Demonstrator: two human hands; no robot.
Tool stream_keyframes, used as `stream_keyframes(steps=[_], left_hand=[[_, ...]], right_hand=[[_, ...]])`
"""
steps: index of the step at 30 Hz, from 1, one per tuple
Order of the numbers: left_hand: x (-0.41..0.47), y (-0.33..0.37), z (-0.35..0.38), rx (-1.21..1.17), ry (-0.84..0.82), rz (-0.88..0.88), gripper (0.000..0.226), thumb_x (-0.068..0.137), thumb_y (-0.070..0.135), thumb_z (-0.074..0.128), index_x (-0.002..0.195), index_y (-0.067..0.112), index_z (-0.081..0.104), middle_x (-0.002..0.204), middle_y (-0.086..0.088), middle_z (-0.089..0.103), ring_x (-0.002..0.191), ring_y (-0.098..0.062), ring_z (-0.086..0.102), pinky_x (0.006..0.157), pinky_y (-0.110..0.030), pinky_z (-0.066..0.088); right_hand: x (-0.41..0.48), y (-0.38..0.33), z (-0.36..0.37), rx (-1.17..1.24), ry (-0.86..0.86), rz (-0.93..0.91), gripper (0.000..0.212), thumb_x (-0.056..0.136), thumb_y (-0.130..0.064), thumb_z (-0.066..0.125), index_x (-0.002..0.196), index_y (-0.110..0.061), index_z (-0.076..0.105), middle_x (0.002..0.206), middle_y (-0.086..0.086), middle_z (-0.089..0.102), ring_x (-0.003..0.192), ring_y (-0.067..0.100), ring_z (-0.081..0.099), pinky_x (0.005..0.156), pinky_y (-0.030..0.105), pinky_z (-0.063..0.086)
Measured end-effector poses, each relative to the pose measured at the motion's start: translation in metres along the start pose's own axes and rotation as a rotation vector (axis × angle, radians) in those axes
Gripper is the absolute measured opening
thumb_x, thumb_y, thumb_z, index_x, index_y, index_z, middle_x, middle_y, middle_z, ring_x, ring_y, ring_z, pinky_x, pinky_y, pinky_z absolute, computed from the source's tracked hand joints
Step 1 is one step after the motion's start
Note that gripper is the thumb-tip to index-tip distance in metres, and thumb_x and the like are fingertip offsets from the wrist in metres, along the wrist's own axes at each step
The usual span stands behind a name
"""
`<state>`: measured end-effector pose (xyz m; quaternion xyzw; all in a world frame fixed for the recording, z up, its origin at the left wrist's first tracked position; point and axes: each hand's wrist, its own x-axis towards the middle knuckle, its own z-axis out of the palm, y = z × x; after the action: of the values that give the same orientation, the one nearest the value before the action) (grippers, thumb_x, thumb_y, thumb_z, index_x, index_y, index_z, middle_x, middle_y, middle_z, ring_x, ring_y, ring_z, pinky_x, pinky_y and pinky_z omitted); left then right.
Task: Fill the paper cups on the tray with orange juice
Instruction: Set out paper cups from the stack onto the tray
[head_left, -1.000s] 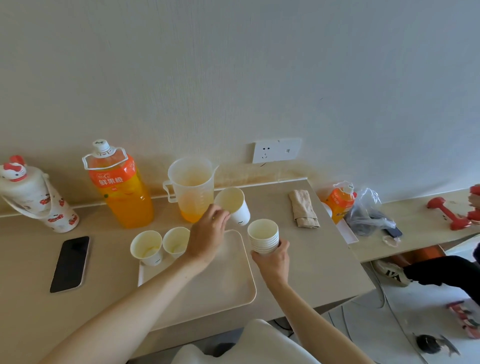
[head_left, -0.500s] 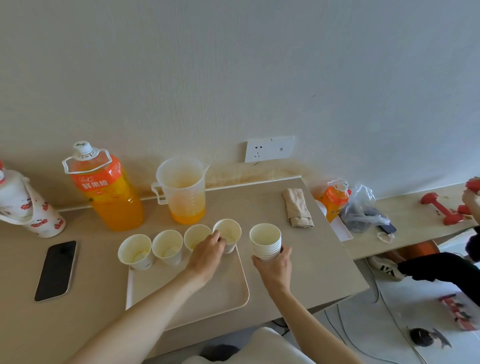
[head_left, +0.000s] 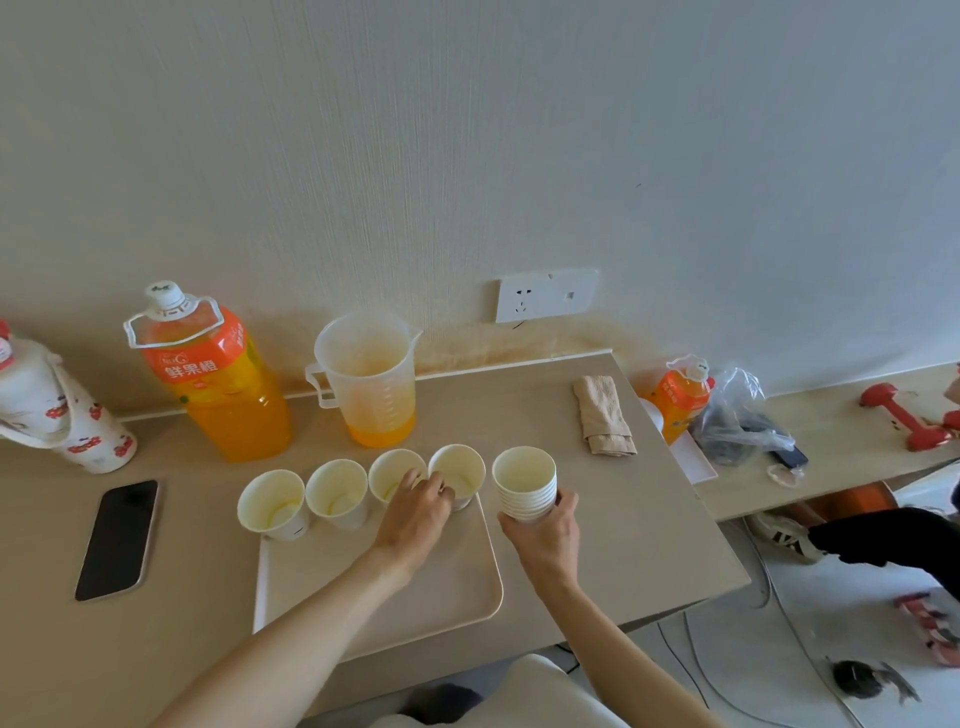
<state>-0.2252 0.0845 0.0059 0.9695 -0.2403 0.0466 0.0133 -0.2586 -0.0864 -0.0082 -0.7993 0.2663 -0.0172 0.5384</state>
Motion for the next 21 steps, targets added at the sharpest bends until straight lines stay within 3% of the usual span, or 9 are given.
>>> stream_keyframes(steps=[8, 11, 15, 21], left_hand=[[0.000, -0.007, 0.003, 0.094, 0.090, 0.022, 0.047, 0.019, 0.002, 0.088, 0.060, 0.015, 0.070, 0.062, 0.001, 0.059, 0.056, -0.018, 0.057, 0.067, -0.027, 0.027], [-0.002, -0.011, 0.011, 0.044, 0.172, 0.002, 0.051, 0.029, -0.005, 0.085, 0.076, 0.010, 0.073, 0.073, -0.003, 0.063, 0.058, -0.021, 0.056, 0.067, -0.028, 0.031], [-0.009, -0.017, 0.025, -0.070, 0.196, 0.002, 0.047, 0.046, -0.009, 0.084, 0.088, 0.008, 0.070, 0.085, -0.004, 0.061, 0.066, -0.024, 0.055, 0.063, -0.028, 0.049], [-0.010, -0.020, 0.027, -0.187, 0.309, 0.015, 0.046, 0.060, -0.014, 0.075, 0.100, 0.006, 0.065, 0.092, -0.007, 0.056, 0.070, -0.027, 0.054, 0.070, -0.033, 0.047]], right_hand=[[-0.001, -0.002, 0.003, -0.015, -0.011, -0.015, 0.064, 0.064, -0.020, 0.084, 0.109, -0.021, 0.038, 0.096, -0.001, 0.060, 0.088, 0.020, 0.061, 0.072, 0.034, 0.051], [-0.001, -0.001, 0.003, -0.022, -0.004, -0.021, 0.064, 0.064, -0.020, 0.085, 0.108, -0.021, 0.038, 0.096, -0.001, 0.060, 0.088, 0.021, 0.061, 0.072, 0.035, 0.051], [-0.002, -0.001, 0.007, -0.024, -0.014, -0.024, 0.064, 0.065, -0.022, 0.085, 0.108, -0.021, 0.038, 0.095, -0.003, 0.059, 0.086, 0.019, 0.060, 0.069, 0.030, 0.046], [-0.004, -0.001, 0.012, -0.044, -0.029, -0.027, 0.062, 0.066, -0.019, 0.084, 0.108, -0.020, 0.037, 0.092, -0.005, 0.057, 0.084, 0.018, 0.059, 0.066, 0.027, 0.044]])
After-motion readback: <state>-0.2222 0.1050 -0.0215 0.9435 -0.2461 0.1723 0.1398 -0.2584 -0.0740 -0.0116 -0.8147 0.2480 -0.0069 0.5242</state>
